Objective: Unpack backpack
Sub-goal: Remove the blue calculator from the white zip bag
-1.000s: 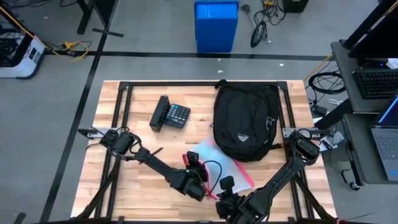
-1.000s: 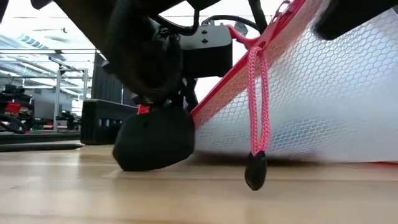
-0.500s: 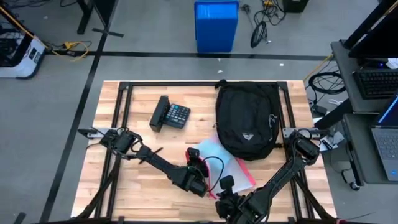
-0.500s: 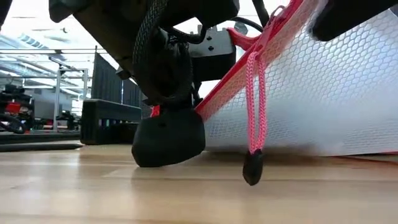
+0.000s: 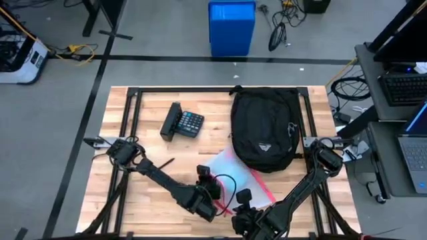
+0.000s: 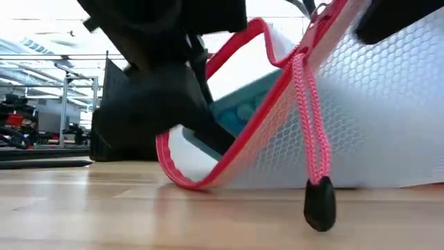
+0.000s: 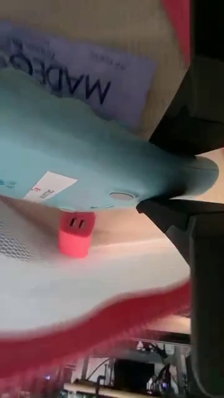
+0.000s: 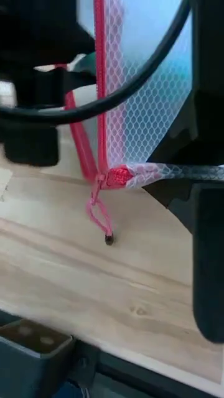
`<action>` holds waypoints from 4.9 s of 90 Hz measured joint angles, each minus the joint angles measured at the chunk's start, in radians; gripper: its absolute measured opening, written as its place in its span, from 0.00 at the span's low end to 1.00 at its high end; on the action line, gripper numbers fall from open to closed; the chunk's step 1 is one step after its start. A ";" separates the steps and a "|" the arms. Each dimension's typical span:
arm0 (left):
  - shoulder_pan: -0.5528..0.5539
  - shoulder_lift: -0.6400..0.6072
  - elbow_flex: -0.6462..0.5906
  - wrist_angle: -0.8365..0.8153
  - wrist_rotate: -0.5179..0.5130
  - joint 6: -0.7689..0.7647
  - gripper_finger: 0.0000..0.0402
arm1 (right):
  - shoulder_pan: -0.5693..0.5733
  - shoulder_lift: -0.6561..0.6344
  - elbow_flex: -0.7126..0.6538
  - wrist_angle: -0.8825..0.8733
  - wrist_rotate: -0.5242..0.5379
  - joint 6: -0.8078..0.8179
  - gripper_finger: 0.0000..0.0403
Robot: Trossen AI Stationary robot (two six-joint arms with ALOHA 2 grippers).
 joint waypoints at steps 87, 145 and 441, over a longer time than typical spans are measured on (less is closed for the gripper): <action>-0.158 -0.004 0.356 -0.734 0.371 -0.431 0.21 | 0.000 0.000 0.000 -0.003 0.006 0.008 0.00; -0.143 -0.003 0.318 -0.683 0.436 -0.412 0.21 | 0.002 0.000 0.000 -0.002 0.005 0.007 0.00; 0.060 -0.100 0.235 -0.732 0.781 -0.036 0.15 | 0.025 0.000 0.000 -0.093 -0.048 0.081 0.00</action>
